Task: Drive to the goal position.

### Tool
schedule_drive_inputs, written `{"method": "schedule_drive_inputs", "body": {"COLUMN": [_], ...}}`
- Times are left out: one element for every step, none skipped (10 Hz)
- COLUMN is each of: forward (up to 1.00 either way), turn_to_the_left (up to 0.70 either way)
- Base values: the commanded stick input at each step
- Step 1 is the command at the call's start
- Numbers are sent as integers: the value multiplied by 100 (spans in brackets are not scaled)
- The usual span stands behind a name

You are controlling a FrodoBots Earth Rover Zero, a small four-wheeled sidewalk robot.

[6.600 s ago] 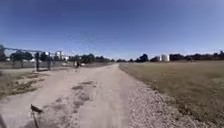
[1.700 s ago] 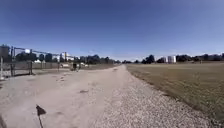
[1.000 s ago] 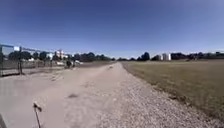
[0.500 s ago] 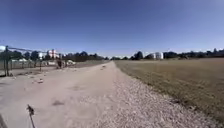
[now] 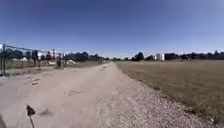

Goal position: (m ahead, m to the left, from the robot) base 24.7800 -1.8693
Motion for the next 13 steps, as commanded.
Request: {"method": "schedule_drive_inputs", "body": {"forward": [69, 69, 69, 69, 69, 69, 69, 69, 69, 69, 69, 69, 69], "turn_to_the_left": [3, 3, 3, 0, -17, -29, -14, 0, 3, 3, -13, -33, -27]}}
